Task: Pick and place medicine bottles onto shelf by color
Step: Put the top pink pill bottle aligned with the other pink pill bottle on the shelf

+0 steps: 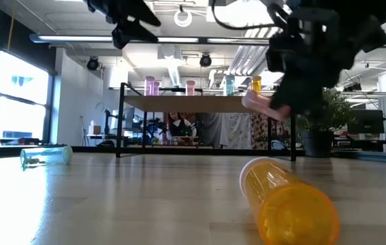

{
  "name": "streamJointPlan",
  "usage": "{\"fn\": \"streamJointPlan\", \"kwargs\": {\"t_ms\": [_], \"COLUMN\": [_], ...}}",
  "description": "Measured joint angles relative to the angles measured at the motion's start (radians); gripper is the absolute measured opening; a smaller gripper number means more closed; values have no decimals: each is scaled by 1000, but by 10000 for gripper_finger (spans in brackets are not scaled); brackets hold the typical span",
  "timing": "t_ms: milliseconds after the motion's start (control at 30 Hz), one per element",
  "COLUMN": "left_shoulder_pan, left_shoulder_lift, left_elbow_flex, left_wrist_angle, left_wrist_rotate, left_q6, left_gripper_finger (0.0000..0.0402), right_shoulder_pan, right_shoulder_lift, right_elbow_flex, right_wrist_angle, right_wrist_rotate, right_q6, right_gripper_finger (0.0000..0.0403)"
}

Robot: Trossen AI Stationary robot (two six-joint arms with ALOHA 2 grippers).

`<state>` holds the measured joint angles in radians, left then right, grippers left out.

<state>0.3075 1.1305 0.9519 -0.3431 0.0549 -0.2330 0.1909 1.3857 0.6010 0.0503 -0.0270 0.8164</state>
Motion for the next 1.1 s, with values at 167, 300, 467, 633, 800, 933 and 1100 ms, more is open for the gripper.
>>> {"fn": "streamJointPlan", "kwargs": {"t_ms": [167,300,467,633,800,933,1100], "left_shoulder_pan": [10,26,33,19,-22,-64,-103], "left_shoulder_lift": [1,11,11,26,72,123,183], "left_elbow_flex": [60,82,84,84,84,84,84], "left_wrist_angle": [-12,-47,-73,-72,-69,-34,59], "left_wrist_rotate": [112,191,245,273,272,272,270], "left_q6": [17,16,16,11,8,7,8], "left_gripper_finger": [209,209,209,209,209,209,209], "right_shoulder_pan": [-61,-102,-122,-141,-140,-141,-138], "right_shoulder_lift": [0,0,-1,-1,-1,-1,24], "right_elbow_flex": [0,9,109,207,245,249,249], "right_wrist_angle": [143,205,172,82,53,46,43], "right_wrist_rotate": [-2,-1,5,46,43,42,16], "right_q6": [-100,-157,-297,-401,-481,-491,-508], "right_gripper_finger": [85,85,85,85,85,85,85]}}
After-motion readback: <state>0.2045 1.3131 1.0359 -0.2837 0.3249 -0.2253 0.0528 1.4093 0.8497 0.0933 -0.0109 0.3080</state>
